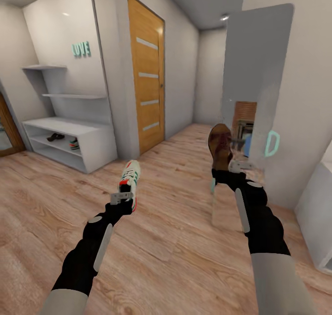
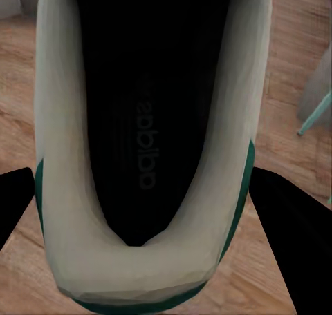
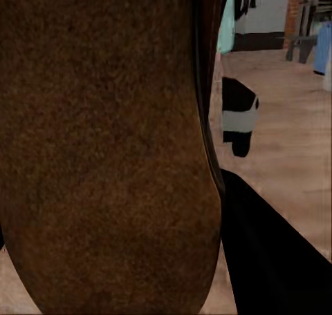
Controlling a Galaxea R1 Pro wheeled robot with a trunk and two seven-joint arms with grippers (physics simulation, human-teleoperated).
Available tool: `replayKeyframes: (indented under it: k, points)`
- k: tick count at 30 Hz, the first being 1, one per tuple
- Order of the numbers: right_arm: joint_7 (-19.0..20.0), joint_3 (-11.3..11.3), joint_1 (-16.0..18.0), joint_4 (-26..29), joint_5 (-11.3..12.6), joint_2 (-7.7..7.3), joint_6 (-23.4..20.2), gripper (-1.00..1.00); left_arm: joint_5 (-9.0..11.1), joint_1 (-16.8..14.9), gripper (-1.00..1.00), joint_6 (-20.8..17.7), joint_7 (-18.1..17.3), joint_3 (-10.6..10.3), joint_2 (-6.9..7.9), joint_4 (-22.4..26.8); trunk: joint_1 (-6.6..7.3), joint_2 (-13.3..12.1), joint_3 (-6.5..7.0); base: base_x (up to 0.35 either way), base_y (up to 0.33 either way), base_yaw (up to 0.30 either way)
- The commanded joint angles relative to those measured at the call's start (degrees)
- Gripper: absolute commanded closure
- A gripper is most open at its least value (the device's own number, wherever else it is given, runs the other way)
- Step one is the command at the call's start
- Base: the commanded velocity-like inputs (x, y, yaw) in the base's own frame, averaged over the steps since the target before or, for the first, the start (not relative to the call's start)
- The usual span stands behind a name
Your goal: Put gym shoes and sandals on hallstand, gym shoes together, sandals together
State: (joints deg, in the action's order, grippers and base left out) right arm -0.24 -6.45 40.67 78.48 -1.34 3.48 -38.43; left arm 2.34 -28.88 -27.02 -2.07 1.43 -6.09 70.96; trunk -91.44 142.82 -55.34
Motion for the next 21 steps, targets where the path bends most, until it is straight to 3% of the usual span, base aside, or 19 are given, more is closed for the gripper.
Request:
replayKeyframes:
  k: [1, 21]
  points:
    - [-0.1, -0.1, 0.1, 0.1, 0.0, 0.04, -0.3, 1.00, 0.3, 0.0, 1.00, -0.3, -0.2, 0.2, -0.06, 0.1, -0.02, 0.0, -0.06, 0.292, 0.188, 0.300]
    - [-0.1, -0.1, 0.1, 0.1, 0.0, 0.04, -0.3, 1.00, 0.3, 0.0, 1.00, -0.3, -0.2, 0.2, -0.06, 0.1, -0.02, 0.0, -0.06, 0.284, 0.221, 0.300]
